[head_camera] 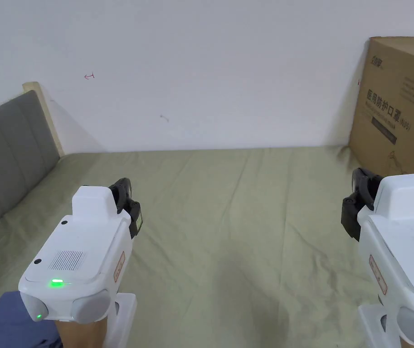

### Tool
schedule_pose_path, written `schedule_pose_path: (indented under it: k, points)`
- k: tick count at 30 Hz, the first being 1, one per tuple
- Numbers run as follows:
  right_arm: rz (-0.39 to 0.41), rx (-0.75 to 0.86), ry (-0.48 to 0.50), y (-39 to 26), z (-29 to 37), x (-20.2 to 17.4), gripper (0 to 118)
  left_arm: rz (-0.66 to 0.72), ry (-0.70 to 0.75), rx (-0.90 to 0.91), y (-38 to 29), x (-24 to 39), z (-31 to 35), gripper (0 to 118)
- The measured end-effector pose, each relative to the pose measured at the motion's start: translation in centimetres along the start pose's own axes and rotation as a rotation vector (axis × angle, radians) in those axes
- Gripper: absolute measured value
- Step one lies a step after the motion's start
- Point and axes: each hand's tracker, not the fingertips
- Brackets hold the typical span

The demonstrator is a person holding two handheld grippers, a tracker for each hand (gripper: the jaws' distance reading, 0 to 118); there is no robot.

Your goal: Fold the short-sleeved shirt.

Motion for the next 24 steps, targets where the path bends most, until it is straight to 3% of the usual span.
schedule_pose_path:
  k: [24]
  points:
    - [0.004, 0.006, -0.006, 0.04, 0.11, 0.19, 0, 0.004, 0.007, -0.002, -0.15, -0.18, -0.02, 0]
